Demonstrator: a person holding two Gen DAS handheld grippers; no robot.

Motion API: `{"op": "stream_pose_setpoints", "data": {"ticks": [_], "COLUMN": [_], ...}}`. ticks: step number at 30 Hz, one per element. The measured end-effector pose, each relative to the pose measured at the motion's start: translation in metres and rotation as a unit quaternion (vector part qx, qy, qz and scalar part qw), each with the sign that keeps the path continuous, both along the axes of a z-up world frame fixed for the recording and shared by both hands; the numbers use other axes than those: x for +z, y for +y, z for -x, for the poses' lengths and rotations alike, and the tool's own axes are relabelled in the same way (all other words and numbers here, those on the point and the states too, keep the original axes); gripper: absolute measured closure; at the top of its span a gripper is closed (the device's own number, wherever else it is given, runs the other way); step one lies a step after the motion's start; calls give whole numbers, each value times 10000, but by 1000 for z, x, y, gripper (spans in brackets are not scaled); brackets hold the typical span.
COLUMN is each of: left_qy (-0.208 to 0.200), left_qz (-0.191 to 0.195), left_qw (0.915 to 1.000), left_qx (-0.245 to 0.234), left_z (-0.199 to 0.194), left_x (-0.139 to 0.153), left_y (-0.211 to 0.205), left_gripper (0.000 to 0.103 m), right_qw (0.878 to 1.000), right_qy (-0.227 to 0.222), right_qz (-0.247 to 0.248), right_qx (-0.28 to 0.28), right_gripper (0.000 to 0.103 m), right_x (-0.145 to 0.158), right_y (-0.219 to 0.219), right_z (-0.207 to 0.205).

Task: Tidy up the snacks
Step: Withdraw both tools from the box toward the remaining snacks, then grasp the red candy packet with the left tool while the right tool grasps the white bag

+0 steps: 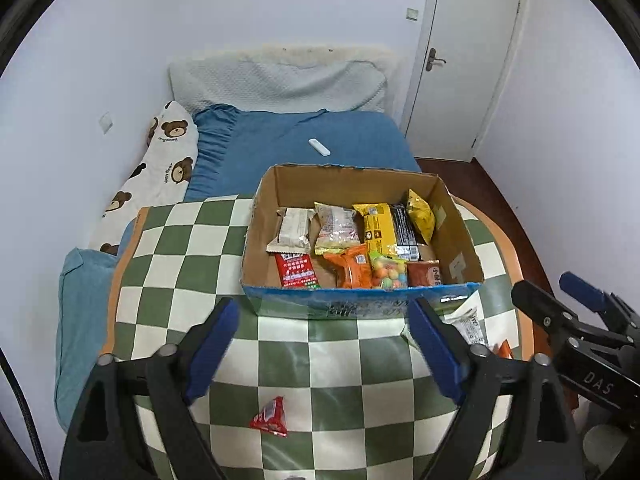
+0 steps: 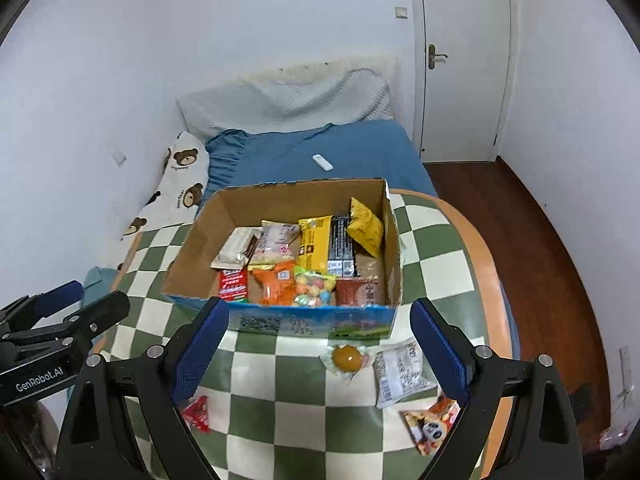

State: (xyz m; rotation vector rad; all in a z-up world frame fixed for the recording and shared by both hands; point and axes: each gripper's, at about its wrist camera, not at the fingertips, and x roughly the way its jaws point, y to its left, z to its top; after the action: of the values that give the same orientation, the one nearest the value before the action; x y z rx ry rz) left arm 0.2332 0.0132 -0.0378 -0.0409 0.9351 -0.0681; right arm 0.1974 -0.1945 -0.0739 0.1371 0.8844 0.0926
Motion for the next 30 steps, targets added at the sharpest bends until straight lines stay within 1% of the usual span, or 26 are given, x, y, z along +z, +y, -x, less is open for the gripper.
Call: {"op": "stream_pose_setpoints", "data": {"ticks": [1, 3, 5, 9, 11, 13, 14, 16, 18, 20, 21, 22, 23, 25, 26, 29, 30], "left_qy": [21, 131, 366, 762, 1018, 1216, 1381, 1560, 1788, 1970, 1998, 2009, 2022, 2027, 2048, 2229, 2315], "left_qz": [4, -15, -11, -99, -141, -176, -211, -269, -368, -387, -385, -394, -408, -404, -409, -362, -354], "left_qw": [10000, 9999, 9993, 9966, 9940, 9915, 9890, 9859, 9814, 9775, 9766, 9763, 9757, 9755, 9749, 9706, 9686], "left_qx": [24, 74, 124, 286, 379, 437, 489, 540, 601, 654, 691, 706, 735, 751, 769, 829, 834], "left_z": [2, 3, 2, 4, 5, 6, 6, 8, 10, 13, 15, 17, 20, 23, 25, 27, 27], "left_x": [-3, -11, -28, -67, -91, -110, -124, -139, -157, -167, -169, -169, -170, -169, -170, -179, -184], "left_y": [1, 2, 5, 10, 14, 17, 20, 25, 32, 40, 43, 46, 50, 56, 60, 70, 72], "left_gripper": [0, 0, 0, 0, 0, 0, 0, 0, 0, 0, 0, 0, 0, 0, 0, 0, 0], "right_qw": [9999, 9993, 9973, 9882, 9837, 9819, 9828, 9841, 9809, 9742, 9701, 9678, 9644, 9631, 9620, 9611, 9611], "right_qy": [61, 237, 481, 1100, 1346, 1554, 1574, 1650, 1870, 2175, 2335, 2421, 2502, 2450, 2475, 2543, 2579], "right_qz": [-100, -238, -383, -575, -621, -594, -508, -208, 105, 431, 545, 618, 826, 1112, 1147, 1031, 904], "right_qx": [-27, -158, -402, -903, -1013, -907, -819, -630, -530, -420, -370, -301, -202, 13, 131, 325, 407], "right_gripper": [9, 9, 9, 9, 9, 9, 9, 9, 9, 11, 25, 36, 45, 46, 47, 48, 48], "right_x": [-3, -14, -34, -86, -113, -137, -145, -164, -185, -208, -220, -229, -235, -236, -236, -235, -235], "right_y": [-4, -15, -33, -75, -89, -92, -90, -82, -75, -71, -69, -65, -59, -45, -38, -24, -18], "right_z": [2, 7, 11, 15, 13, 3, -4, -21, -42, -60, -66, -69, -69, -64, -60, -40, -29]}}
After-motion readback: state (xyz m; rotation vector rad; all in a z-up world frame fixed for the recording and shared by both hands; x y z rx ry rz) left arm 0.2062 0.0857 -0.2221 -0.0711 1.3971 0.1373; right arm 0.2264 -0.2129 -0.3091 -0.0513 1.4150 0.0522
